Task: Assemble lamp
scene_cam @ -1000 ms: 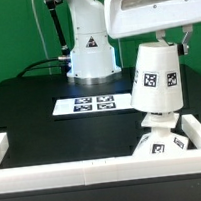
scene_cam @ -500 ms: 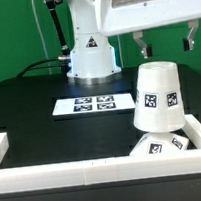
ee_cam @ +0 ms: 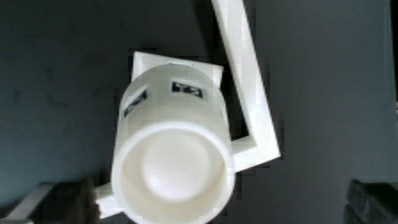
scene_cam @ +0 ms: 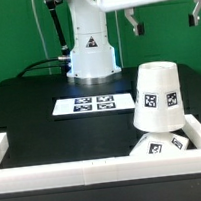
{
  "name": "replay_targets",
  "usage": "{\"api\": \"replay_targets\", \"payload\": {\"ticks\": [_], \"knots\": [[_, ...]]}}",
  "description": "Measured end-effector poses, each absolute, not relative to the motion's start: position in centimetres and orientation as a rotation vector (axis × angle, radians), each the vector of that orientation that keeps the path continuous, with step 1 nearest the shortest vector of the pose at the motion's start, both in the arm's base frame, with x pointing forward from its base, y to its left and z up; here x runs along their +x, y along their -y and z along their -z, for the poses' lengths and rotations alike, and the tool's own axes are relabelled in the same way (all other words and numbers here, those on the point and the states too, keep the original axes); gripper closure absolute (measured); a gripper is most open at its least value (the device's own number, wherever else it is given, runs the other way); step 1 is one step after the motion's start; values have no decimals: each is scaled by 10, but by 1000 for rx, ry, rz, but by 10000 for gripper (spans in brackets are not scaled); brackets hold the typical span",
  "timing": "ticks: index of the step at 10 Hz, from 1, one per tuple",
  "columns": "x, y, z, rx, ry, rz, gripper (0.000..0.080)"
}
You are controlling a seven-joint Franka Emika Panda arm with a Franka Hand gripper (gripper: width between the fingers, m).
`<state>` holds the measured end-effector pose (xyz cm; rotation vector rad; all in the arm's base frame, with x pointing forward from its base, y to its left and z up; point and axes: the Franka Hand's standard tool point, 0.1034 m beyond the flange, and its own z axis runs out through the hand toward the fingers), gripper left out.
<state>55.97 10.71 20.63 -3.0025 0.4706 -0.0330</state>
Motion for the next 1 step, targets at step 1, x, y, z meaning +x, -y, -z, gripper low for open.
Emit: {"api": "replay_targets", "payload": {"ticks": [1], "knots": [[556, -108, -204, -3003, -471, 31, 101]]}}
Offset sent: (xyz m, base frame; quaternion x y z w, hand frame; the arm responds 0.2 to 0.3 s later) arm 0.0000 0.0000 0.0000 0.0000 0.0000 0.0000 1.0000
